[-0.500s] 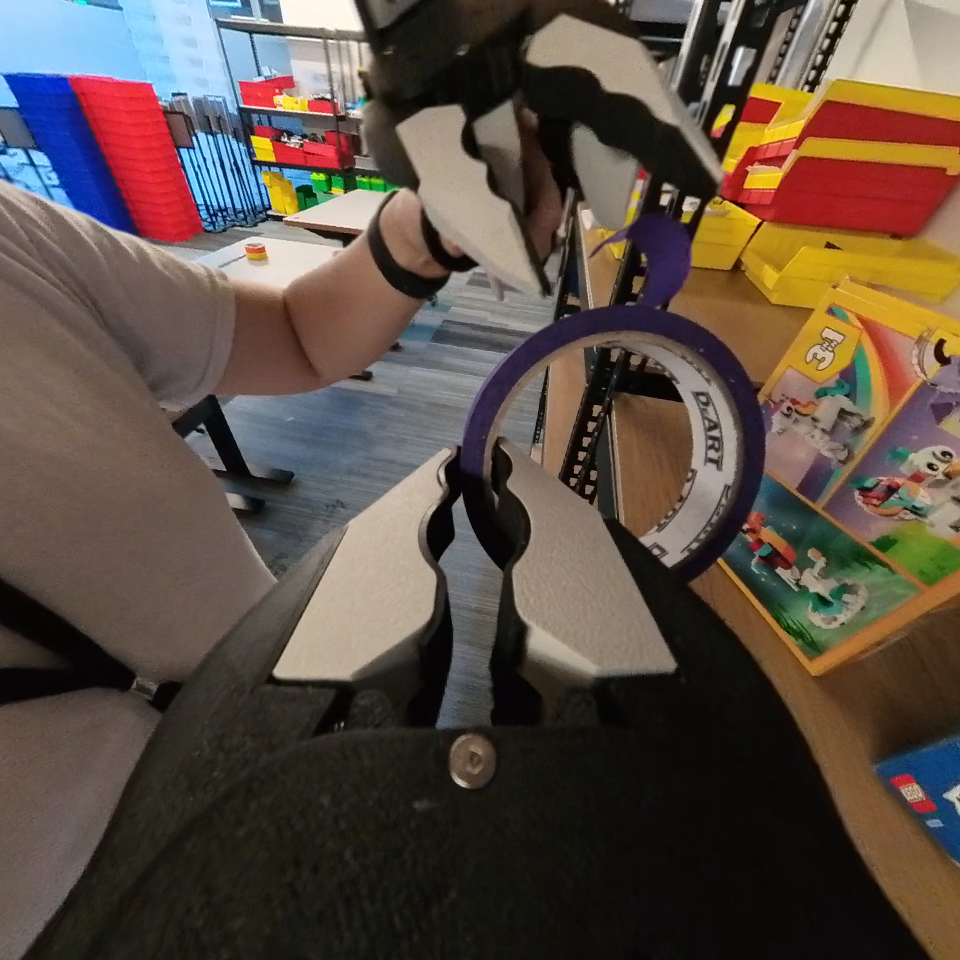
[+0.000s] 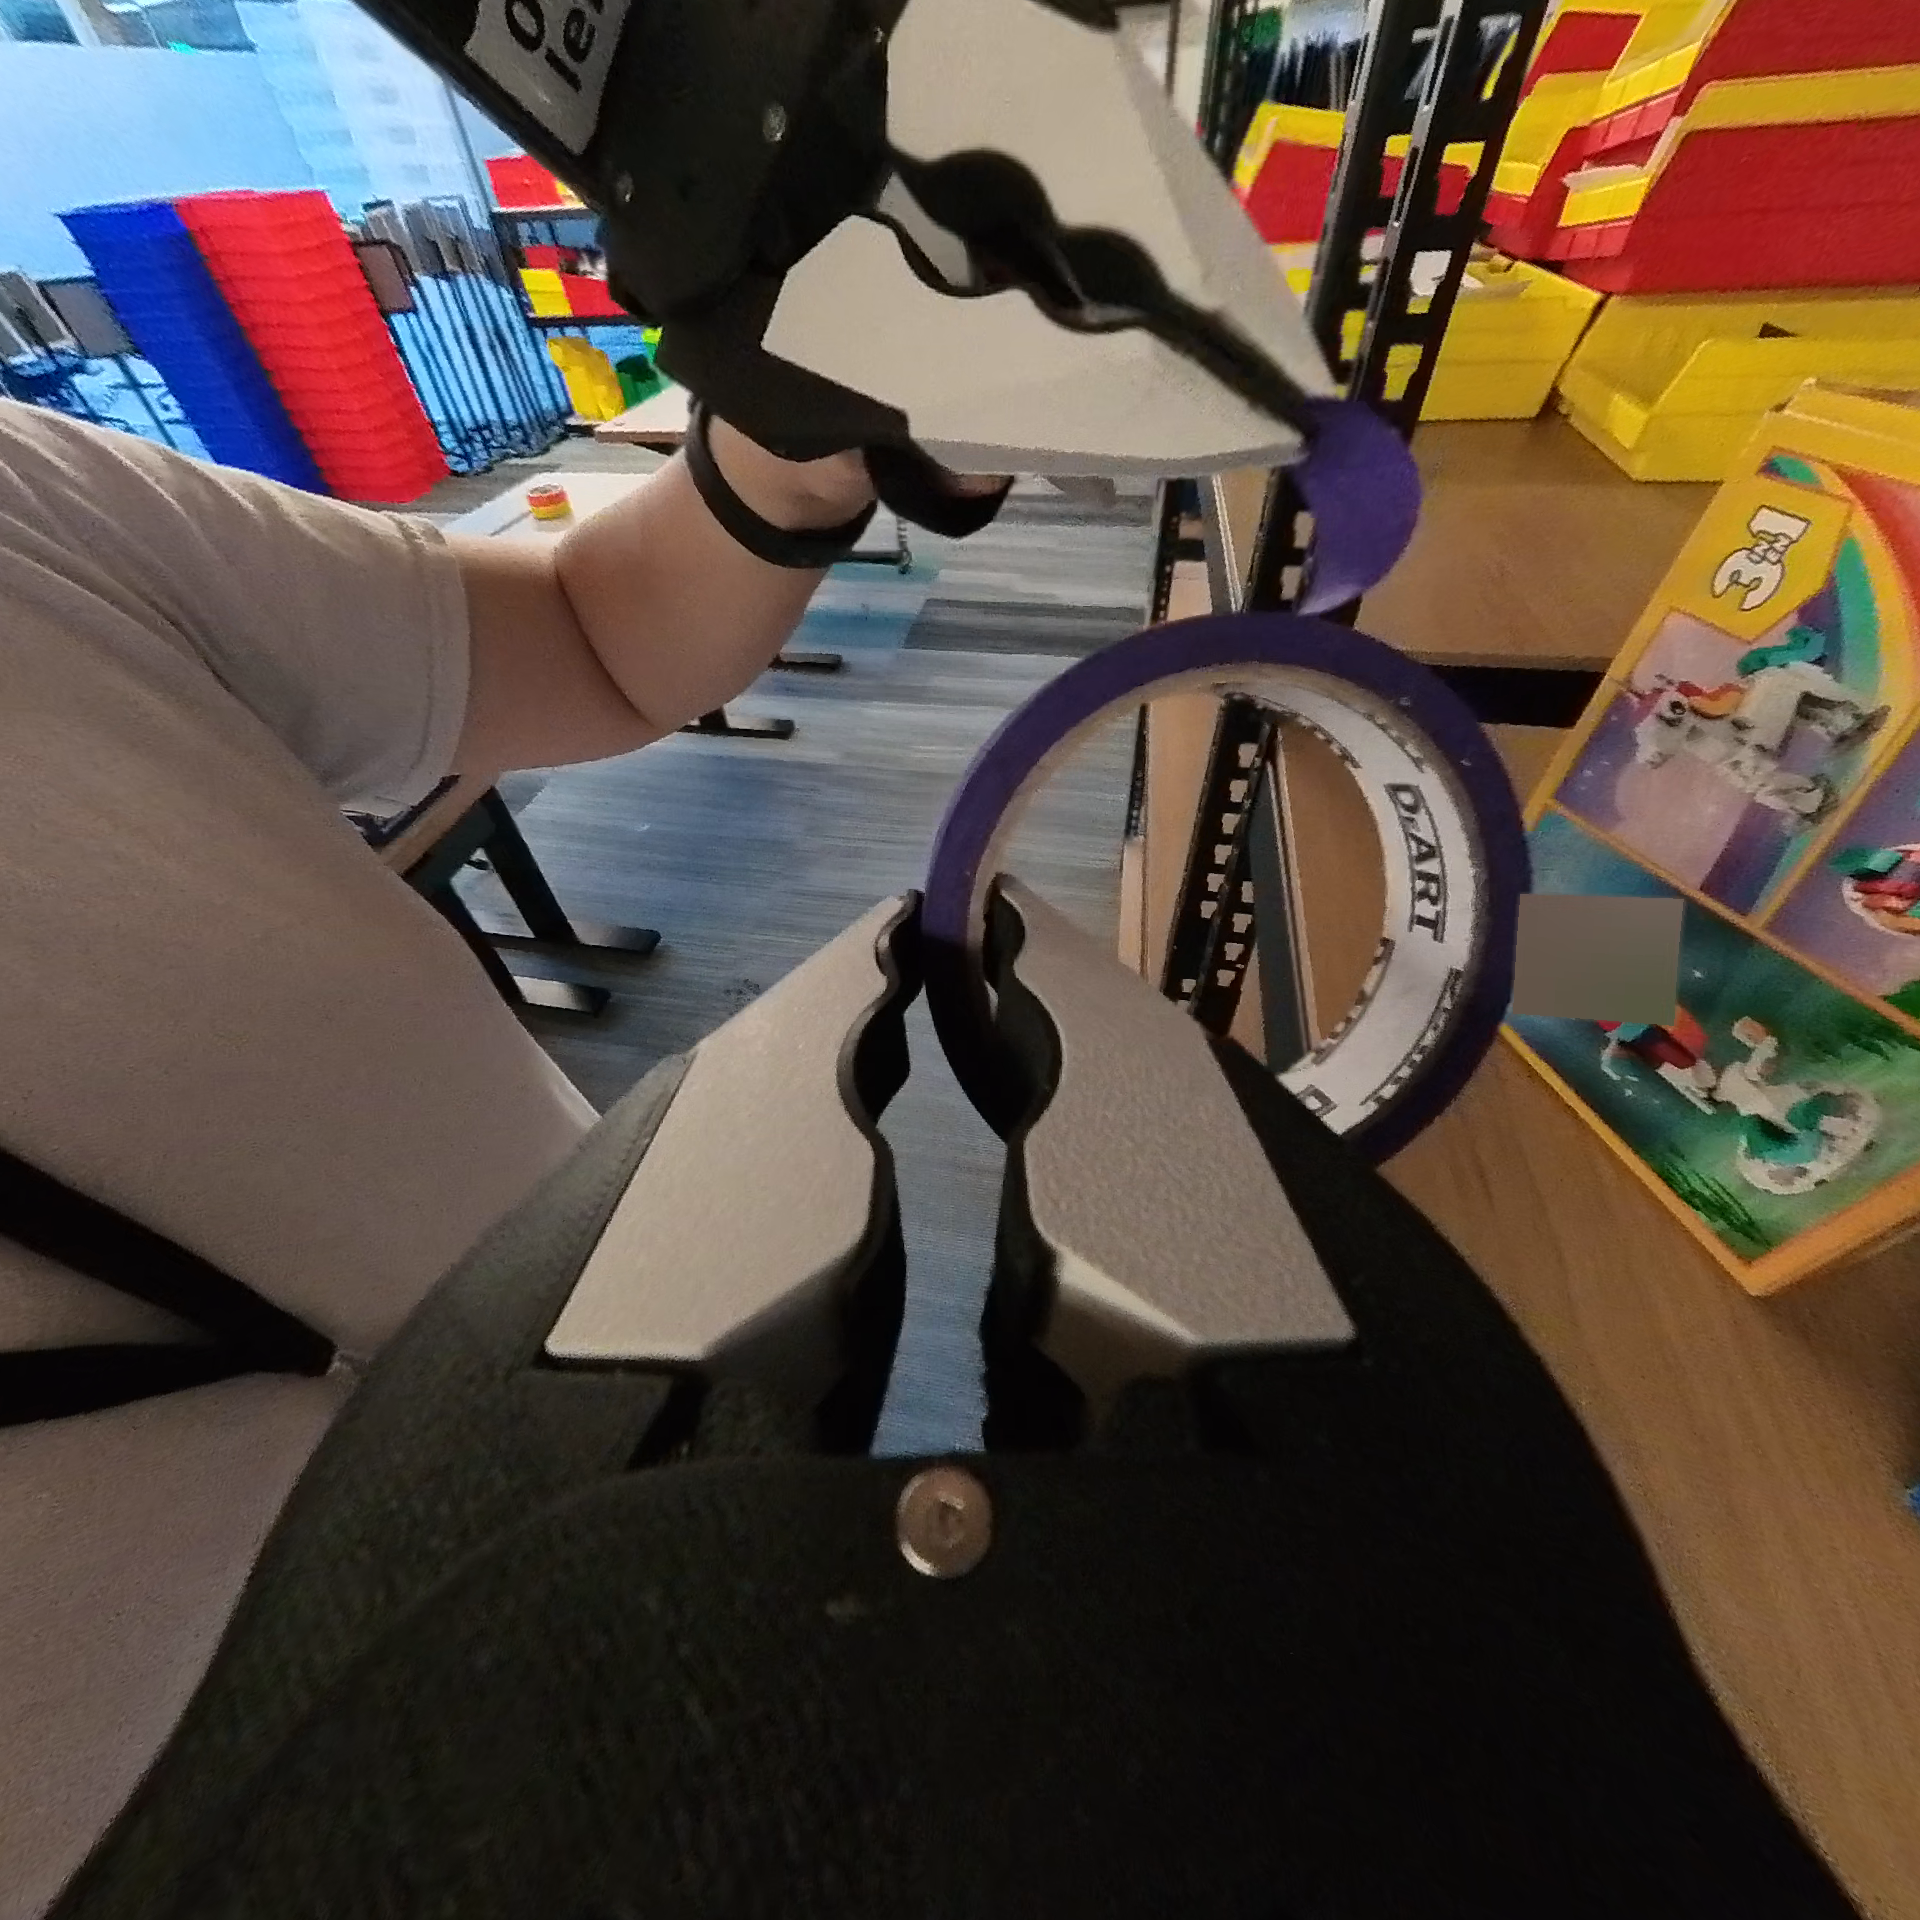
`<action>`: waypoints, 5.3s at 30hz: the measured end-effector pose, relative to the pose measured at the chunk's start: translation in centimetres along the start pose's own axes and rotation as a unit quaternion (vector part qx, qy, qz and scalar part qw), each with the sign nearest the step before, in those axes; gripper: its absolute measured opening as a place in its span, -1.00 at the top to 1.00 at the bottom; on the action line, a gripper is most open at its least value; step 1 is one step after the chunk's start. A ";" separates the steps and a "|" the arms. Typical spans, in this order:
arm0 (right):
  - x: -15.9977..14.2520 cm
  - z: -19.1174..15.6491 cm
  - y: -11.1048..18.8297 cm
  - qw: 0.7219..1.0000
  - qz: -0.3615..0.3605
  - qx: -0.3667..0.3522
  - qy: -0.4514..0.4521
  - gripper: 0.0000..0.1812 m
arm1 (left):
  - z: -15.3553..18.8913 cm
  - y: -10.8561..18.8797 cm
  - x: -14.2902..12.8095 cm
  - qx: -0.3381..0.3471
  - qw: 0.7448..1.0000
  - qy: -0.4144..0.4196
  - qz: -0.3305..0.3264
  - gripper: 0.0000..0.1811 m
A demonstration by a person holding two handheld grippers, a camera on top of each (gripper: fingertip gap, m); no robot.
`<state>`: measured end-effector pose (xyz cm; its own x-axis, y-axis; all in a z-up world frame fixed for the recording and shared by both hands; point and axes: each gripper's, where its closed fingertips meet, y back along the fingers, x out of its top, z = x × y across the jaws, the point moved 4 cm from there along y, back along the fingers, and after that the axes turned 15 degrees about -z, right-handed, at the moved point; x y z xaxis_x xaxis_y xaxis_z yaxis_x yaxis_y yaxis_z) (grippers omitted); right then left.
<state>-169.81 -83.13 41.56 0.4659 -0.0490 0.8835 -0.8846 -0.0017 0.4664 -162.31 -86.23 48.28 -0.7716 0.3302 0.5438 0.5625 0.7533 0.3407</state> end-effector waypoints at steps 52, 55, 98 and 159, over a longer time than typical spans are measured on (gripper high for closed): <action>12.0 11.1 -5.1 0.800 0.097 0.111 -0.582 0.91 | -13.6 -10.2 -9.0 -0.416 0.846 -0.065 -0.327 1.00; 12.2 11.3 -5.4 0.795 0.090 0.099 -0.592 0.91 | -13.4 -10.6 -9.4 -0.422 0.845 -0.068 -0.321 1.00; 11.3 11.8 -6.0 0.793 0.081 0.093 -0.597 0.92 | -13.4 -11.6 -10.0 -0.238 0.932 -0.087 -0.260 0.65; 11.0 11.5 -5.8 0.807 0.082 0.089 -0.578 0.91 | -11.6 -10.8 -12.3 -0.163 0.947 0.275 -0.027 1.00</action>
<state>-159.83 -95.12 48.07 0.1017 -0.9619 0.2538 -0.9692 -0.0384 0.2432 -155.43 -105.01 46.76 -0.5801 -0.1175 0.8060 0.6583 0.5152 0.5488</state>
